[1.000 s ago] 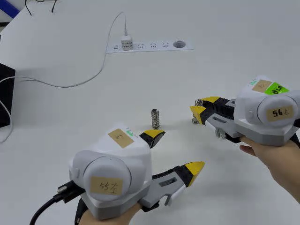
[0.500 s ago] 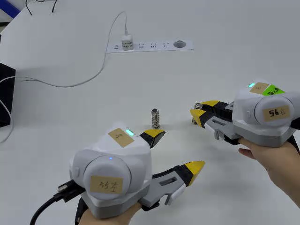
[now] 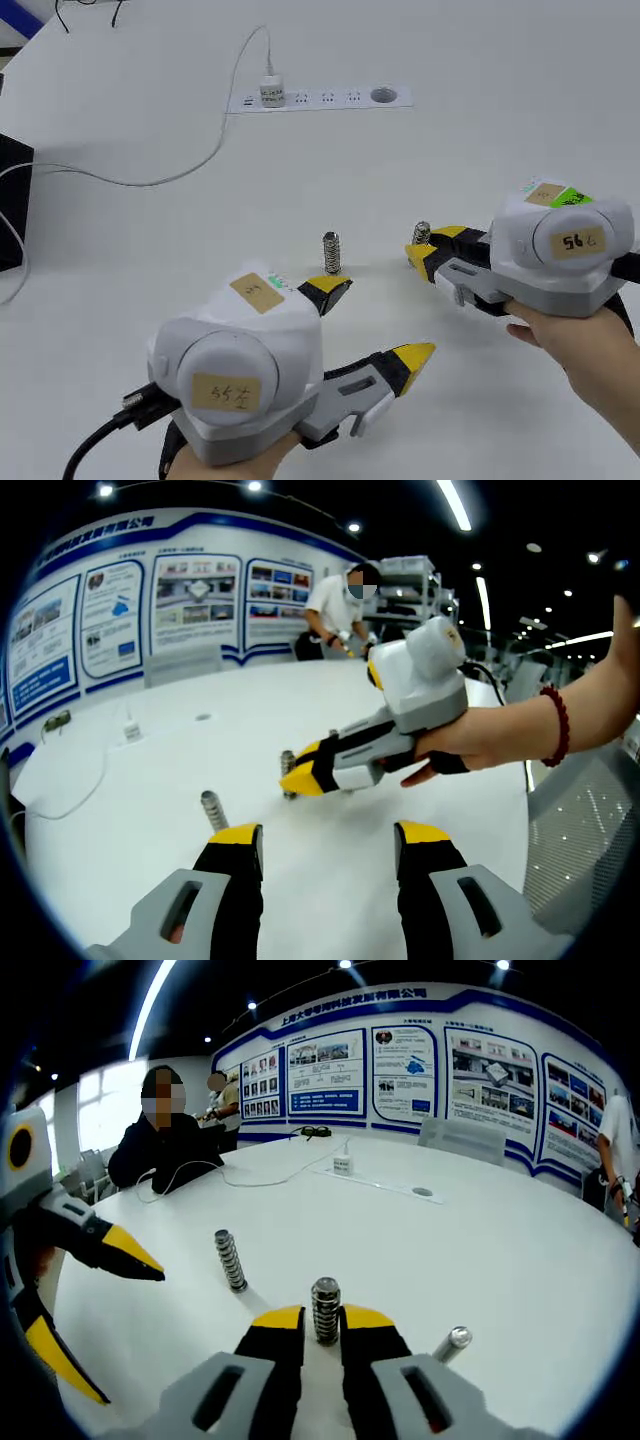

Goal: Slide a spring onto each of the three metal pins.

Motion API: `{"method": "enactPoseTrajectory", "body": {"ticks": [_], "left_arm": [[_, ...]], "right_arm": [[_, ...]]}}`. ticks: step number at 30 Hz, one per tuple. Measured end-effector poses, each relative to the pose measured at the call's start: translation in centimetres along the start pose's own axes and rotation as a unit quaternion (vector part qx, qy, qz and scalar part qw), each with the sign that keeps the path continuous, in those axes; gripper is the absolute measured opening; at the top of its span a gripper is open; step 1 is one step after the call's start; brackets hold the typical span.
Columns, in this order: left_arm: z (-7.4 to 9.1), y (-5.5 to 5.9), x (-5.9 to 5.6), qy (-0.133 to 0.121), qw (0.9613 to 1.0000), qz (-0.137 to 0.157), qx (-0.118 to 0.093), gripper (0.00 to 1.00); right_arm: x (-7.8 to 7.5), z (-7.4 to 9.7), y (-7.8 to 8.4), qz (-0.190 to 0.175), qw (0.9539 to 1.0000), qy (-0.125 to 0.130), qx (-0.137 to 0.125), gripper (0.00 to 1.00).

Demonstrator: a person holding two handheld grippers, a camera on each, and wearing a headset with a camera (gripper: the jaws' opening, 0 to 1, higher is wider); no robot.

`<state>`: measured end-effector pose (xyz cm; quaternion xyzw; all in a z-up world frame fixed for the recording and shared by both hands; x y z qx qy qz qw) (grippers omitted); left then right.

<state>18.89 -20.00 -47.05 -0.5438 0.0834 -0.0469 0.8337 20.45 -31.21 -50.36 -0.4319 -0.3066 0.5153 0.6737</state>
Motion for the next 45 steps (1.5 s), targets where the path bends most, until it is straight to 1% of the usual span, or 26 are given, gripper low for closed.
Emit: {"method": "enactPoseTrajectory", "body": {"ticks": [2, 8, 12, 18, 22, 25, 31, 33, 38, 40, 42, 45], "left_arm": [[0.0, 0.0, 0.0, 0.000, 1.0000, 0.001, 0.001, 0.54], [-0.1, -0.1, 0.0, -0.001, 1.0000, -0.001, -0.001, 0.54], [-0.1, -0.1, 0.0, -0.002, 1.0000, -0.003, 0.001, 0.54], [-0.3, -0.1, -0.2, -0.001, 1.0000, -0.008, 0.002, 0.55], [-0.4, -0.2, -0.3, 0.001, 0.9999, -0.010, 0.002, 0.54], [-0.5, -0.4, -0.3, 0.001, 0.9999, -0.015, 0.002, 0.54], [-0.9, -0.9, -0.4, 0.007, 0.9996, -0.029, -0.005, 0.55], [-1.1, -0.9, -0.5, 0.010, 0.9994, -0.032, -0.004, 0.55], [-1.7, -1.1, -0.8, 0.018, 0.9989, -0.043, -0.002, 0.54], [-1.9, -1.3, -1.0, 0.025, 0.9988, -0.042, -0.006, 0.54], [-2.1, -1.5, -1.2, 0.029, 0.9986, -0.043, -0.008, 0.54], [-2.7, -1.5, -1.5, 0.037, 0.9982, -0.047, -0.005, 0.54]], "right_arm": [[0.0, 0.0, -0.2, -0.003, 1.0000, 0.001, -0.002, 0.18], [0.1, 0.8, -1.1, -0.017, 0.9998, -0.005, -0.011, 0.23], [0.3, 1.3, -1.4, -0.024, 0.9996, -0.009, -0.016, 0.26], [0.6, 2.5, -2.3, -0.032, 0.9991, -0.014, -0.025, 0.31], [0.7, 3.4, -2.8, -0.028, 0.9991, -0.015, -0.030, 0.34], [0.4, 4.2, -3.0, -0.036, 0.9987, -0.016, -0.031, 0.36], [0.2, 5.7, -3.1, -0.035, 0.9989, -0.017, -0.027, 0.40], [-0.2, 6.3, -3.2, -0.034, 0.9989, -0.012, -0.030, 0.40], [-1.1, 7.4, -3.1, -0.045, 0.9985, -0.003, -0.031, 0.42], [-1.3, 7.9, -3.1, -0.047, 0.9984, -0.002, -0.032, 0.43], [-1.6, 8.2, -2.9, -0.050, 0.9983, 0.002, -0.030, 0.43], [-2.1, 8.9, -2.5, -0.055, 0.9980, 0.007, -0.029, 0.43]]}}
Point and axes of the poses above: the centre of the closed fingertips' face, and the gripper's own axes: z roughly backward along the fingers, x roughly to its left, y roughly out of its underside, the point moved 2 cm from there along z, roughly backward along the fingers, and after that the axes turned 4 degrees about y, right-handed, at the moved point
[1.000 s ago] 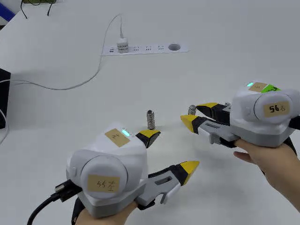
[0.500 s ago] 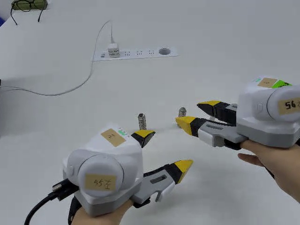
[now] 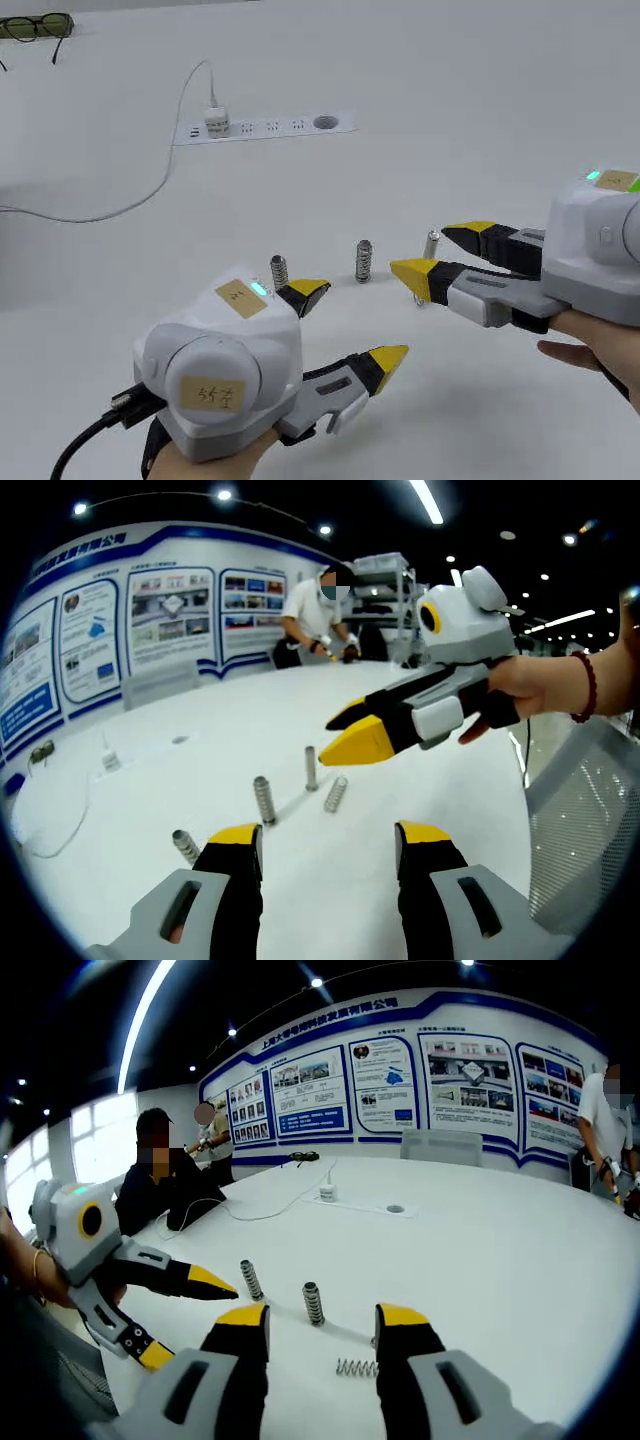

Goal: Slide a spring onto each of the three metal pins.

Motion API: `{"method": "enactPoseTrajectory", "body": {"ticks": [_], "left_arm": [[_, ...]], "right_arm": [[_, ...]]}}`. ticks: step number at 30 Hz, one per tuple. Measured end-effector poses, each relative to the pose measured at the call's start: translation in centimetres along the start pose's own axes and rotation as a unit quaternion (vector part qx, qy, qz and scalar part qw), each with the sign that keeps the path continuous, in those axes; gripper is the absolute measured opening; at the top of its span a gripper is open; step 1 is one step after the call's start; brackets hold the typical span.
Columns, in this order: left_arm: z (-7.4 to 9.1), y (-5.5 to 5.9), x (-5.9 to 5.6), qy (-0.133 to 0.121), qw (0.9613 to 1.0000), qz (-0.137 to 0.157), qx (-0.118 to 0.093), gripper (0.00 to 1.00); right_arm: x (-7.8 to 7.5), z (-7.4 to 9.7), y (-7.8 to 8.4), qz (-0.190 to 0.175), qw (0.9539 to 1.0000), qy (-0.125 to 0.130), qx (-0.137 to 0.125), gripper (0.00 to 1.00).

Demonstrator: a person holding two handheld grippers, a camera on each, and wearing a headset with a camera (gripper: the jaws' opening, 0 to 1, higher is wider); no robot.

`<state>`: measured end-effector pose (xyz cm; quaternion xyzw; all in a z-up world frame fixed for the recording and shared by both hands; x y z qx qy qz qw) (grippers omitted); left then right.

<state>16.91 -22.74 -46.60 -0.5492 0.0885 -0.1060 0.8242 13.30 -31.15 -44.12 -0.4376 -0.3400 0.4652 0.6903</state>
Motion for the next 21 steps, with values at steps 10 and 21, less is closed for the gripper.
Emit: {"method": "enactPoseTrajectory", "body": {"ticks": [10, 21], "left_arm": [[-2.0, 0.0, 0.0, 0.017, 0.9994, -0.026, 0.015, 0.51], [-4.4, 0.5, 0.3, 0.029, 0.9984, -0.037, 0.032, 0.43]], "right_arm": [[-1.0, 1.9, -0.1, -0.018, 0.9997, 0.000, -0.017, 0.45], [-1.5, 3.9, 0.6, -0.020, 0.9995, -0.008, -0.022, 0.46]]}}
Point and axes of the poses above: the centre of the closed fingertips' face, and the gripper's own axes: z roughly backward along the fingers, x roughly to its left, y roughly out of its underside, the point moved 2 cm from there along z, roughly backward along the fingers, and after that the axes turned 4 degrees about y, right-handed, at the moved point
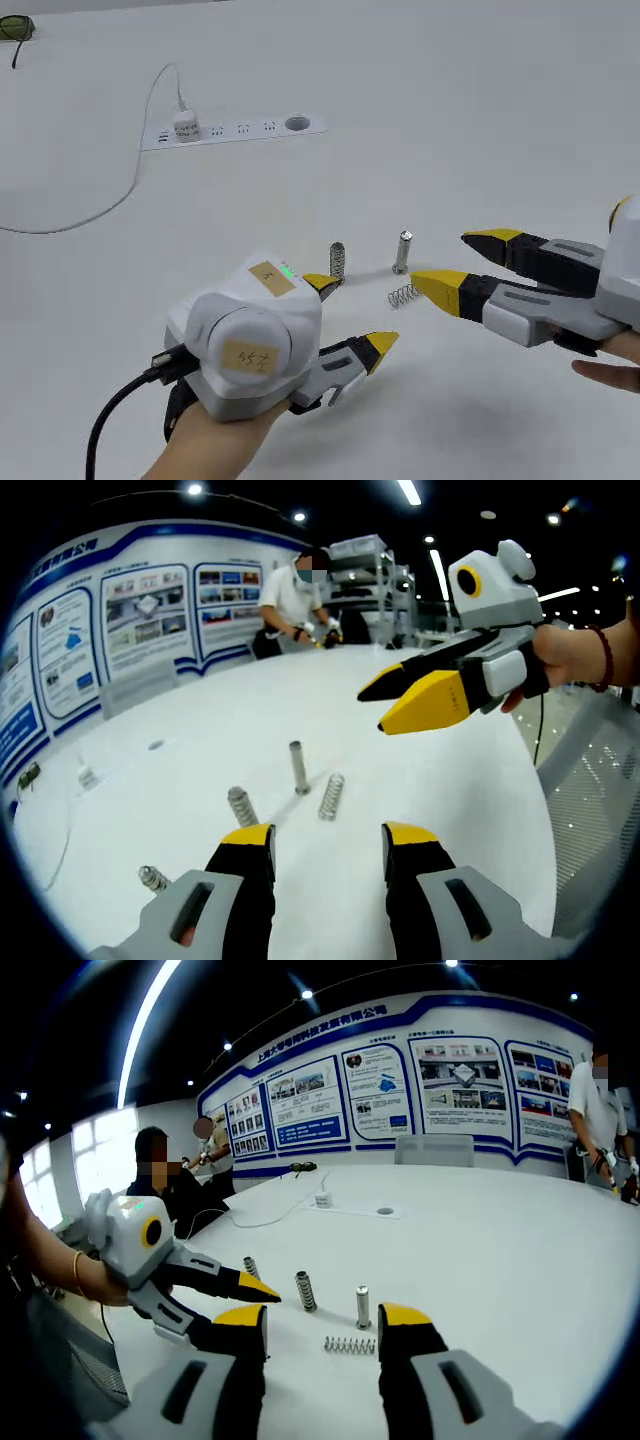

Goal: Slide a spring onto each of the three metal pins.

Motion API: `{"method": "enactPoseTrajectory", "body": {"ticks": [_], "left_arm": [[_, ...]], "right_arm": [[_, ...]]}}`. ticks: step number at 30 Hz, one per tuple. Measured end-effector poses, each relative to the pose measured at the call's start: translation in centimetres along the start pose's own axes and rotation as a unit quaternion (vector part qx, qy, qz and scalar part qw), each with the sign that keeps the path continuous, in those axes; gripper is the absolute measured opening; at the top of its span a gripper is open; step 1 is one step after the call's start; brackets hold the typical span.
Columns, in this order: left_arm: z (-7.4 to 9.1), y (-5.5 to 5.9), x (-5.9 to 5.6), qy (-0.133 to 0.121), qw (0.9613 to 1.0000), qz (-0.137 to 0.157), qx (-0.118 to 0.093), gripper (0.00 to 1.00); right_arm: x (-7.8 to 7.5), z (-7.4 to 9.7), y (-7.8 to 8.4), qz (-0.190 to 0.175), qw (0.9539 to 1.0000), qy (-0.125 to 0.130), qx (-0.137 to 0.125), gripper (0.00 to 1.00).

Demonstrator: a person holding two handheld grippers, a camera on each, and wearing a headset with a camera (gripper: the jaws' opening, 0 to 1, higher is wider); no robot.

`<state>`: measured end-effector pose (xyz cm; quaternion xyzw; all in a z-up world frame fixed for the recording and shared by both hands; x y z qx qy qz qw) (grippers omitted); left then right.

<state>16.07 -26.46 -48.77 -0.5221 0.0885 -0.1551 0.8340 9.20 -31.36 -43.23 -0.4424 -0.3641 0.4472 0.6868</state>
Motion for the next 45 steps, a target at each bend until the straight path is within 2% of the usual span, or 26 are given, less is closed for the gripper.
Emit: {"method": "enactPoseTrajectory", "body": {"ticks": [11, 24, 37, 41, 45], "left_arm": [[-2.3, -0.5, 0.2, 0.017, 0.9998, -0.002, 0.004, 0.37], [-5.1, 0.3, 0.2, 0.035, 0.9989, -0.014, 0.026, 0.29], [-6.4, 1.0, 0.5, 0.045, 0.9977, -0.022, 0.045, 0.21], [-6.5, 1.3, 0.5, 0.049, 0.9971, -0.024, 0.052, 0.16], [-6.7, 1.3, 0.3, 0.050, 0.9972, -0.019, 0.051, 0.11]], "right_arm": [[0.0, 1.2, 0.9, 0.006, 0.9998, -0.018, 0.012, 0.46], [-0.5, 1.8, 2.1, -0.013, 0.9998, -0.008, 0.015, 0.45], [-0.9, 1.8, 2.9, -0.019, 0.9996, -0.001, 0.023, 0.45], [-1.0, 1.8, 3.1, -0.025, 0.9994, 0.002, 0.024, 0.45], [-1.2, 1.8, 3.2, -0.027, 0.9993, 0.006, 0.025, 0.45]]}}
Point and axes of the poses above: the centre of the closed fingertips' face, and the gripper's own axes: z roughly backward along the fingers, x roughly to its left, y roughly out of its underside, the point moved 2 cm from there along z, roughly backward along the fingers, and after that the axes turned 4 degrees about y, right-handed, at the moved point
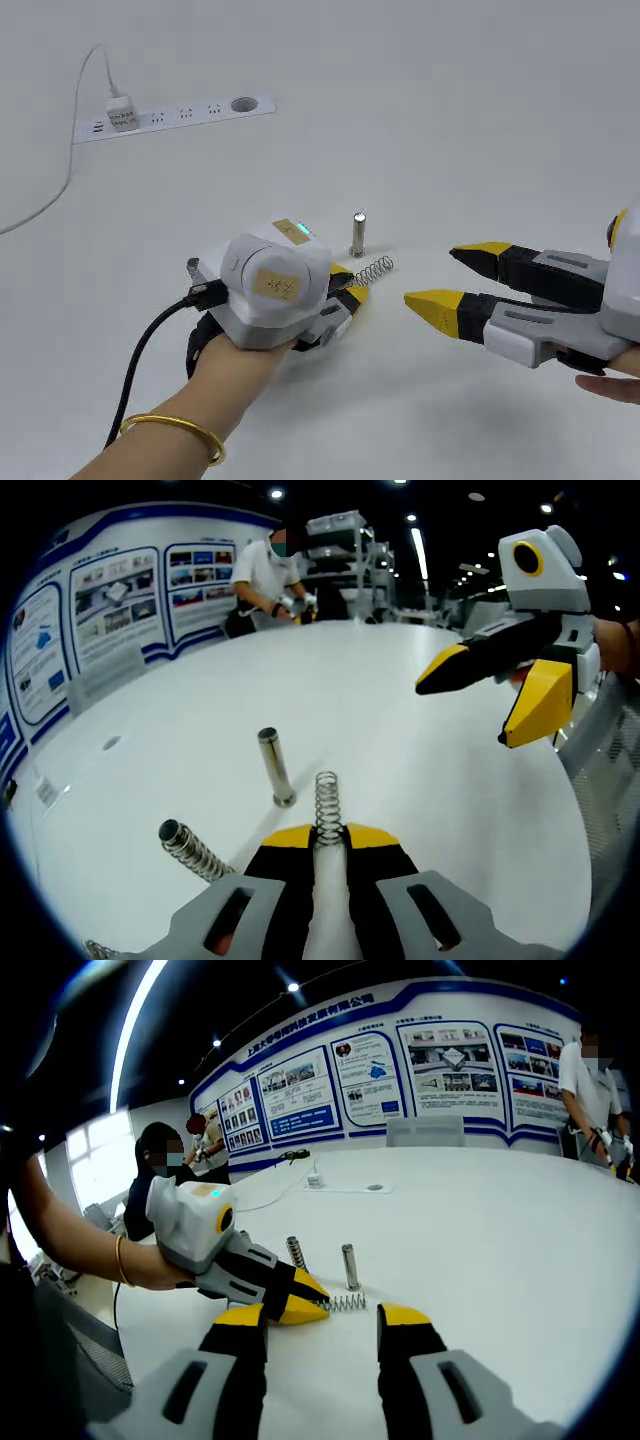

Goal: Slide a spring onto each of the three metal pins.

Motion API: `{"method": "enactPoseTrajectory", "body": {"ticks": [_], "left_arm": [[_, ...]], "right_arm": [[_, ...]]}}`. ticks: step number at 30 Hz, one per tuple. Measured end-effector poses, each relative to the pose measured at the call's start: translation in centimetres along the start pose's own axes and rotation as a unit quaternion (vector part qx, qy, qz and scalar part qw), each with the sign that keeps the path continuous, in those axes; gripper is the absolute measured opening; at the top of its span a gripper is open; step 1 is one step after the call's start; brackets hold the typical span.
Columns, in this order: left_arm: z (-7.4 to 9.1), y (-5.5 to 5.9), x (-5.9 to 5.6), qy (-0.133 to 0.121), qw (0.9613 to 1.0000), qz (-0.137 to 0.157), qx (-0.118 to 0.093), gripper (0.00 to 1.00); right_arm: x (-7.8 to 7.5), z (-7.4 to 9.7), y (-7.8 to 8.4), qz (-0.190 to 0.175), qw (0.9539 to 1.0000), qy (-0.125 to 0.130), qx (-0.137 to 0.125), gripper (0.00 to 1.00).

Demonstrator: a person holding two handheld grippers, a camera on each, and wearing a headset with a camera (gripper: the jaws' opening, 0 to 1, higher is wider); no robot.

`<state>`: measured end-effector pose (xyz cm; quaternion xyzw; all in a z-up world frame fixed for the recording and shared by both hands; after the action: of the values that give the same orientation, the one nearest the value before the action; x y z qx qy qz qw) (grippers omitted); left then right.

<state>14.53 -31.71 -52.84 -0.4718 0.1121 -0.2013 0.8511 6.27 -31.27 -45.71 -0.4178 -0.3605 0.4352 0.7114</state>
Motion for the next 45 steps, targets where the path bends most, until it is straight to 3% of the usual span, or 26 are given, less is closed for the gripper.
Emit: {"method": "enactPoseTrajectory", "body": {"ticks": [20, 26, 31, 38, 45], "left_arm": [[0.6, 0.0, -0.5, 0.010, 0.9999, 0.002, 0.001, 0.09], [1.8, -0.9, -0.8, 0.006, 0.9998, 0.010, -0.018, 0.09], [3.2, -2.1, -1.1, 0.001, 0.9988, 0.017, -0.046, 0.09], [4.9, -3.2, -1.4, -0.006, 0.9974, 0.017, -0.070, 0.09], [6.5, -3.9, -2.1, -0.011, 0.9961, -0.004, -0.088, 0.10]], "right_arm": [[-0.3, -0.1, 0.0, -0.023, 0.9997, 0.004, 0.003, 0.45], [-0.1, -0.2, -0.4, -0.033, 0.9995, 0.000, -0.005, 0.44], [0.1, -0.4, -1.1, -0.061, 0.9979, -0.008, -0.017, 0.44], [0.8, -0.9, -2.5, -0.104, 0.9938, -0.024, -0.031, 0.43], [1.7, -1.6, -3.1, -0.166, 0.9839, -0.054, -0.037, 0.40]]}}
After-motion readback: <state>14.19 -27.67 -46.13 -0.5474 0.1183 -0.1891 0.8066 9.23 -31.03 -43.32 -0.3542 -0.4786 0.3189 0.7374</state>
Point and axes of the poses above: the centre of the closed fingertips' face, and the gripper's own axes: z roughly backward along the fingers, x roughly to its left, y roughly out of its underside, the point moved 2 cm from there along z, roughly backward along the fingers, and after that the axes turned 4 degrees about y, right-handed, at the moved point
